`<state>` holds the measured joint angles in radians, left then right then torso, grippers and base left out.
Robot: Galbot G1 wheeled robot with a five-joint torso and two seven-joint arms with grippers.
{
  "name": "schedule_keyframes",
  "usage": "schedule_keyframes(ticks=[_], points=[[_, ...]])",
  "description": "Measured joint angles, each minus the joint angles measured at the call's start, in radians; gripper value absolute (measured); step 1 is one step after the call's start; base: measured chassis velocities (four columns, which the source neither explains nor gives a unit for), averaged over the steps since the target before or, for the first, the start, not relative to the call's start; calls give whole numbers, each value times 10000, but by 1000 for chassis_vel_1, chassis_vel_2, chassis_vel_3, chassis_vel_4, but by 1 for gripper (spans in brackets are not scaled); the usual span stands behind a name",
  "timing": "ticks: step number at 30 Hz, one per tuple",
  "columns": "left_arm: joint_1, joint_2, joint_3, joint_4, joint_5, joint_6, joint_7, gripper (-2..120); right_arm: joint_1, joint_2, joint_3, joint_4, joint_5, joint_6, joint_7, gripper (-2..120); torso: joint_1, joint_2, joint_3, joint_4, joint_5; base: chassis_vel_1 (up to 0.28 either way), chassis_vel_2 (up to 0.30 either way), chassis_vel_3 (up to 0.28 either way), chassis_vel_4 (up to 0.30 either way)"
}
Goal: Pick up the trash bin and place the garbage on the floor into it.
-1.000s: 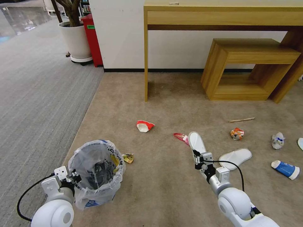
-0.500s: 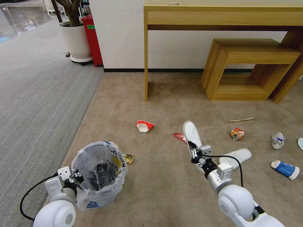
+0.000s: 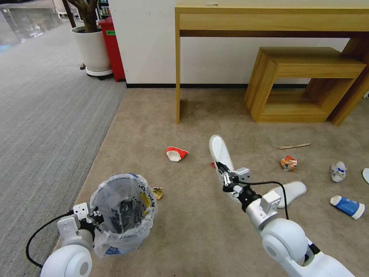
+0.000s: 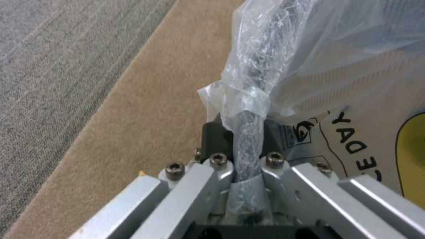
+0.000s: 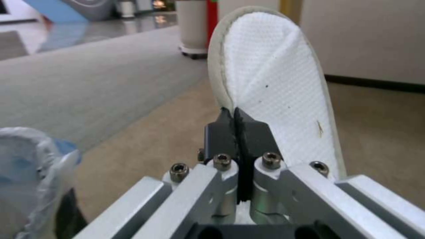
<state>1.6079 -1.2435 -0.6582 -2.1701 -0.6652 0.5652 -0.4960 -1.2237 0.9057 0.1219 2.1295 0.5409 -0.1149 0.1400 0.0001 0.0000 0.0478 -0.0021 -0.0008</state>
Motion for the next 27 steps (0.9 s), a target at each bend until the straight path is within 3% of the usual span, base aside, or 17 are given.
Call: schedule_keyframes(ticks=[8,27], points=[[-4,-21,-94,-429,-438,205,-169,0,328,-81,-298,-38,58,-30,-24,0,0,0,0,-2,0,0,0,0,0],[-505,380,132,-525,-1369,456,-377,0,1190,-330,-1082,193,660,458,-308,0,0,0,0,-2,0,0,0,0,0]])
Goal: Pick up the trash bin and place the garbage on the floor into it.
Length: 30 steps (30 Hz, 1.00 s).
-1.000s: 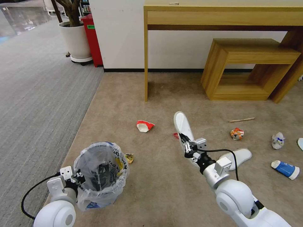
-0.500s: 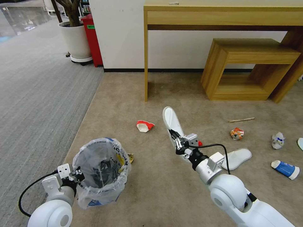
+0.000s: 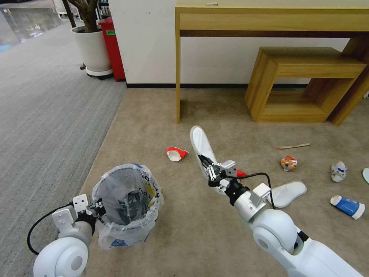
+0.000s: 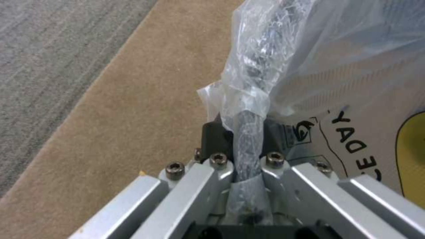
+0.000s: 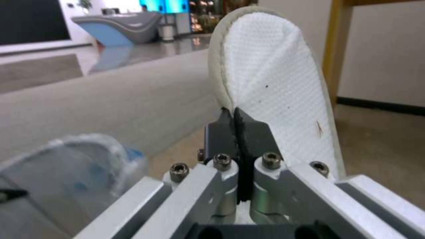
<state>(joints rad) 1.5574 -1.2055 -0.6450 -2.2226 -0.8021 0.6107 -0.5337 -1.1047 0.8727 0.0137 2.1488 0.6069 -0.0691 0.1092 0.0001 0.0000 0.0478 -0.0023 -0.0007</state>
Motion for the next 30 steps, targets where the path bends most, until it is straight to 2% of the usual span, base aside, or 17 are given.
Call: schedule_keyframes(ticks=[10,23,30], points=[[-38,178,376,44,-14,34,159,0,942,-50,-801,44,502,172,-255,0,0,0,0,1,-1,0,0,0,0],[-352,353,792,331,-3,34,237,0,2321,213,-2528,-80,1096,248,-251,0,0,0,0,0,-1,0,0,0,0],[-316,206,724,324,90,35,305,0,3827,442,-3769,-42,1808,434,-308,0,0,0,0,3,-2,0,0,0,0]])
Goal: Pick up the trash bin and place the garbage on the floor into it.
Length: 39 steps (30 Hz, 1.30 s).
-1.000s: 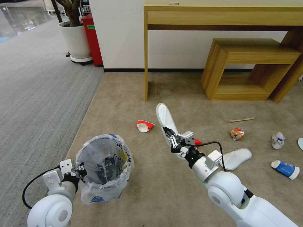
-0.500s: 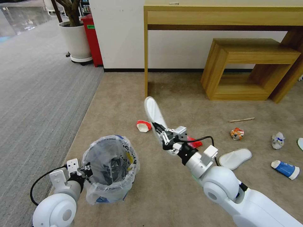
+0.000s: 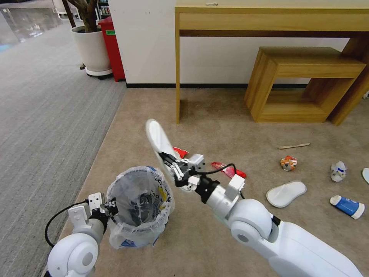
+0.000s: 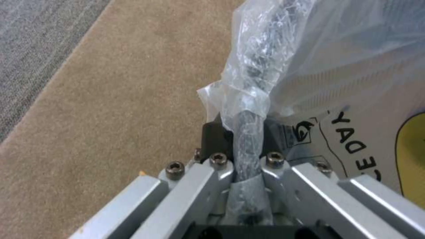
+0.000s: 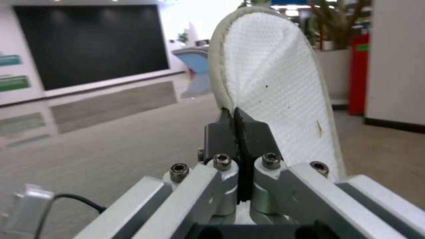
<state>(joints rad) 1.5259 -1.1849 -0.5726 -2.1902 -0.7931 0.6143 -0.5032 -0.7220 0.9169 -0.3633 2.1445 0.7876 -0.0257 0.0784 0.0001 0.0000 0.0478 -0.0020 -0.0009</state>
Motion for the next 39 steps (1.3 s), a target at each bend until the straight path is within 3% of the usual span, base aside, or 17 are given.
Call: schedule_keyframes(ticks=[24,39], points=[[-2,-59,-99,-122,-8,-21,-3,0,1532,979,-2004,-388,494,35,33,0,-1,0,0,-2,0,0,0,0,0],[110,-54,-158,-361,-57,-28,-17,0,1793,1498,-2600,-976,438,170,10,0,-1,0,0,-2,1,0,0,0,0]])
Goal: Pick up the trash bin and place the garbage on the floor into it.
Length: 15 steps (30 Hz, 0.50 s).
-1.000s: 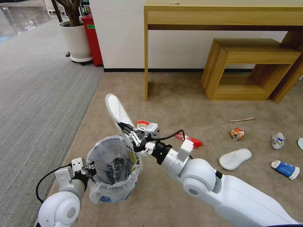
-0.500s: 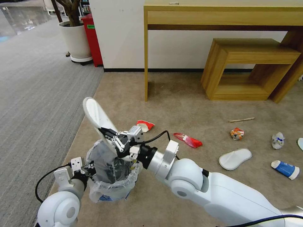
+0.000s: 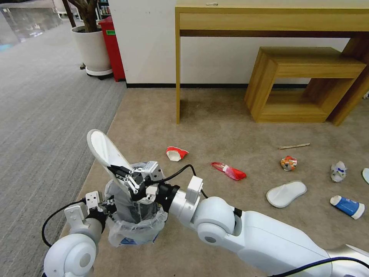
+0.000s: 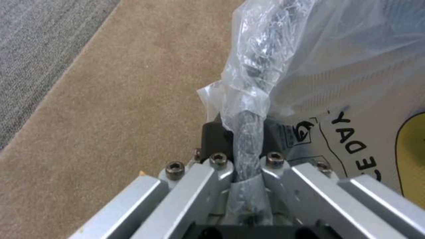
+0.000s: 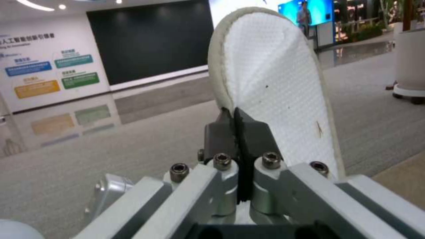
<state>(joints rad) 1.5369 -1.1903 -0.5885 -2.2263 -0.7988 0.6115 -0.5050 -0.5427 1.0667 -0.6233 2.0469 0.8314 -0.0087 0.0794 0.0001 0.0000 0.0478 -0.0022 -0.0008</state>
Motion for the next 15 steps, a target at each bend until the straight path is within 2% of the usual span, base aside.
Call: schedule_keyframes(ticks=[15], points=[[71,37,-52,-188,-87,-4,-14,0,-74,569,-239,-585,-354,281,-140,0,0,-1,0,0,0,0,0,0,0]])
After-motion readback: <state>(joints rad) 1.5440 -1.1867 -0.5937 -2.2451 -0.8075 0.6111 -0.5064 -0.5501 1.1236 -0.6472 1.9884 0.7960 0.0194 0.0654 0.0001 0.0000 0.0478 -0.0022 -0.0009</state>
